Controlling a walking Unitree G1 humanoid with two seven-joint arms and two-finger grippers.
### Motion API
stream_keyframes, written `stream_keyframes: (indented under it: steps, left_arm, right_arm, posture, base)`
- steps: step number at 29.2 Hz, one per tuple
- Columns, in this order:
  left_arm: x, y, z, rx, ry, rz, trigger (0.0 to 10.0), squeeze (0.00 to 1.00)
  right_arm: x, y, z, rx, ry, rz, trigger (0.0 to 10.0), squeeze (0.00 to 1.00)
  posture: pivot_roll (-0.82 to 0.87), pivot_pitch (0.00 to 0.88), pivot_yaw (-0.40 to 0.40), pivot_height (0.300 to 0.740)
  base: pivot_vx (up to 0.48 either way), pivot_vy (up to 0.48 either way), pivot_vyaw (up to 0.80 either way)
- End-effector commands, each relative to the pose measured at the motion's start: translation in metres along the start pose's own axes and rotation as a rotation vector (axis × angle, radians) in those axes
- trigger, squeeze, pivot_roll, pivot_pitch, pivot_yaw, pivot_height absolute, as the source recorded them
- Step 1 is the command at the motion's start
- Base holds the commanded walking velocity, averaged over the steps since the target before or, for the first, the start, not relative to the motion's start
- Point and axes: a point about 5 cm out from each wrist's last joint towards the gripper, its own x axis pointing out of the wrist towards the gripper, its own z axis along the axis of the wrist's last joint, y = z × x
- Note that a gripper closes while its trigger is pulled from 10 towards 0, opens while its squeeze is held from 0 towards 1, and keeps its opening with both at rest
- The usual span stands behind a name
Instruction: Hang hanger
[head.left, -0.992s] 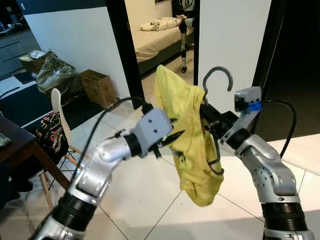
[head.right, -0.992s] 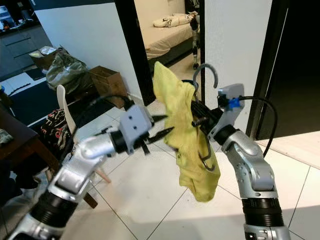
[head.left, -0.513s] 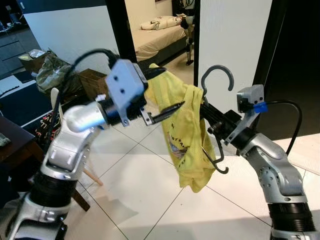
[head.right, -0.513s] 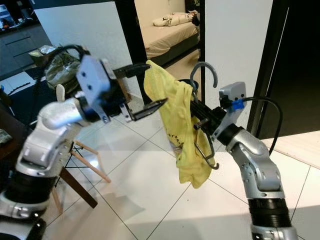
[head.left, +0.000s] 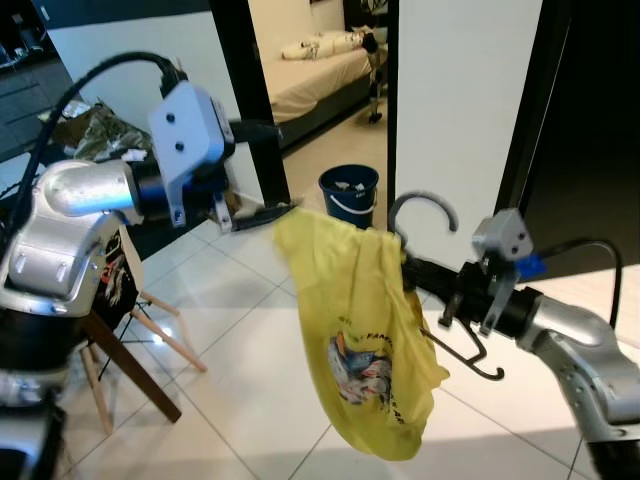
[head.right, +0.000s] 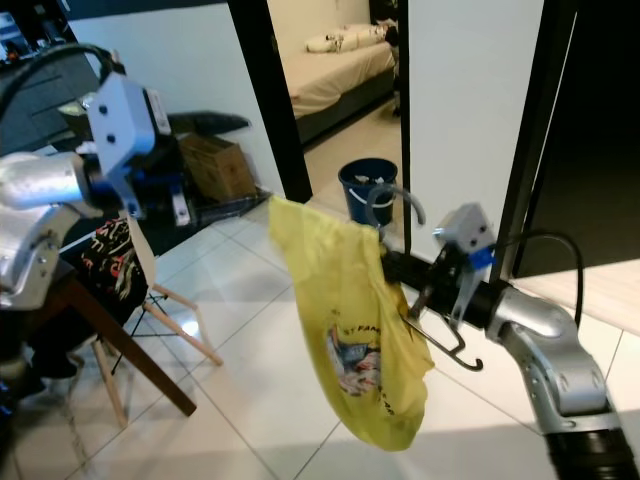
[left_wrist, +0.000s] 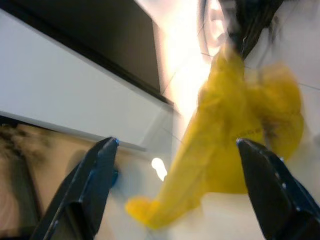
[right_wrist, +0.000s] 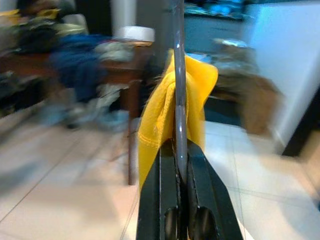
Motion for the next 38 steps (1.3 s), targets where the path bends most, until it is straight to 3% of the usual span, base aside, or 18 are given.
stream_keyframes:
  steps: [1,2,3,9,11,23,24,26,28,38]
  left_arm:
    - [-0.006,-0.004,-0.006,-0.01,0.069,-0.162,10.0,0.0]
    - [-0.006,-0.004,-0.006,-0.01,0.069,-0.162,10.0,0.0]
    - [-0.01,-0.005,-0.008,-0.029,0.095,-0.233,10.0,0.0]
    - [-0.012,-0.007,-0.01,-0.061,0.088,-0.278,10.0,0.0]
    - [-0.003,-0.015,-0.018,-0.106,0.06,-0.313,10.0,0.0]
    - [0.007,-0.02,-0.02,-0.129,0.007,-0.395,10.0,0.0]
    - [0.009,-0.021,-0.021,-0.131,0.001,-0.408,9.1,0.0]
    - [0.009,-0.021,-0.021,-0.131,0.001,-0.408,9.1,0.0]
    - [0.011,-0.025,-0.022,-0.147,-0.005,-0.439,0.0,0.0]
    - [0.014,-0.036,-0.024,-0.176,-0.005,-0.495,0.0,0.0]
  right_arm:
    - [0.008,0.014,0.011,-0.018,-0.034,0.127,10.0,0.0]
    - [0.008,0.014,0.011,-0.018,-0.034,0.127,10.0,0.0]
    - [0.009,0.02,0.015,-0.019,-0.052,0.176,10.0,0.0]
    - [0.01,0.023,0.019,-0.024,-0.069,0.203,10.0,0.0]
    - [0.02,0.033,0.033,-0.04,-0.134,0.276,10.0,0.0]
    - [0.032,0.04,0.041,-0.059,-0.18,0.321,10.0,0.0]
    - [0.033,0.04,0.042,-0.056,-0.187,0.327,10.0,0.0]
    - [0.033,0.04,0.042,-0.056,-0.187,0.327,10.0,0.0]
    - [0.034,0.041,0.043,-0.052,-0.194,0.33,10.0,0.0]
    - [0.036,0.042,0.045,-0.053,-0.206,0.329,10.0,0.0]
  posture:
    - [-0.05,0.0,0.174,0.74]
    - [-0.05,0.0,0.174,0.74]
    - [-0.05,0.0,0.18,0.74]
    - [-0.05,0.0,0.181,0.74]
    - [-0.06,0.0,0.181,0.74]
    - [-0.07,0.0,0.183,0.74]
    - [-0.07,0.0,0.183,0.74]
    - [-0.07,0.0,0.183,0.74]
    - [-0.07,0.0,0.184,0.74]
    - [-0.08,0.0,0.188,0.74]
  base:
    - [0.0,0.0,0.0]
    - [0.0,0.0,0.0]
    - [0.0,0.0,0.0]
    - [0.0,0.0,0.0]
    - [0.0,0.0,0.0]
    - [0.0,0.0,0.0]
    - [0.0,0.0,0.0]
    - [0.0,0.0,0.0]
    - [0.0,0.0,0.0]
    - [0.0,0.0,0.0]
